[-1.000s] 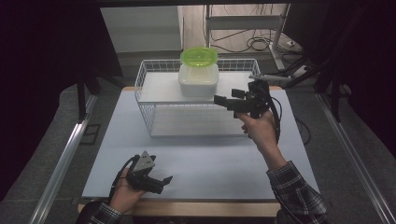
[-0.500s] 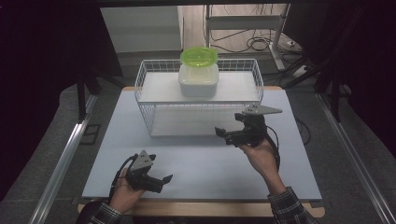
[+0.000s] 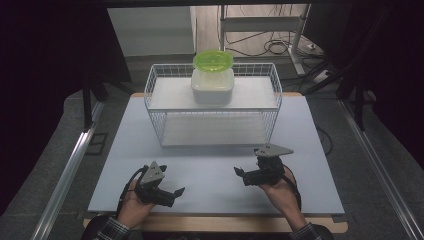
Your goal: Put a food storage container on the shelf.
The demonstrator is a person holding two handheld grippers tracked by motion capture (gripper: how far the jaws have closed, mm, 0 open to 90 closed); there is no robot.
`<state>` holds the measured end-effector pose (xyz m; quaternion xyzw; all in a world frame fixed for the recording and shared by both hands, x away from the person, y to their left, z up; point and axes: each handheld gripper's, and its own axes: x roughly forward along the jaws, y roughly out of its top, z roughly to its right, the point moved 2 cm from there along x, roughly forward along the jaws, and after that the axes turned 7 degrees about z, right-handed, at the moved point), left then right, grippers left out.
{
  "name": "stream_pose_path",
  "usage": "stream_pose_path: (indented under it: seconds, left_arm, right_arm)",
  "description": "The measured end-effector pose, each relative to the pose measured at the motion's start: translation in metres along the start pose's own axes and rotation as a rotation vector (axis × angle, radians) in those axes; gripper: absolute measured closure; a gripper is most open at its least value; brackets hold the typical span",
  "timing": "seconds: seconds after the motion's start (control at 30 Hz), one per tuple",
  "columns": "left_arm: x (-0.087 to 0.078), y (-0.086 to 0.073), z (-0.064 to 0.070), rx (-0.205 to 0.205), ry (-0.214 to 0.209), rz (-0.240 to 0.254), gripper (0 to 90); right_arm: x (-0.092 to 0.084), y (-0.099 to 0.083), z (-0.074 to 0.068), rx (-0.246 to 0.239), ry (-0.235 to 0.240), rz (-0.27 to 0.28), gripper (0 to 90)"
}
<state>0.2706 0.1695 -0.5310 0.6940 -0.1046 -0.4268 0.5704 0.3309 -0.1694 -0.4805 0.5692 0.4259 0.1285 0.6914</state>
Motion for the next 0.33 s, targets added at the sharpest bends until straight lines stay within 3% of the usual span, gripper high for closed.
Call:
stream_pose_path:
  seconds: [0.07, 0.17, 0.33]
  left_arm:
    - [0.0, 0.0, 0.0, 0.004, 0.003, 0.0, 0.0]
    - [0.001, -0.001, -0.001, 0.0, 0.005, -0.002, 0.0]
    - [0.002, -0.001, -0.002, 0.0, 0.007, 0.002, 0.0]
  right_arm:
    - [0.001, -0.012, -0.001, -0.02, -0.015, -0.029, 3.9]
    - [0.003, -0.027, -0.002, 0.005, -0.011, -0.081, 3.8]
    - [0.008, -0.033, -0.002, -0.014, -0.014, -0.111, 3.8]
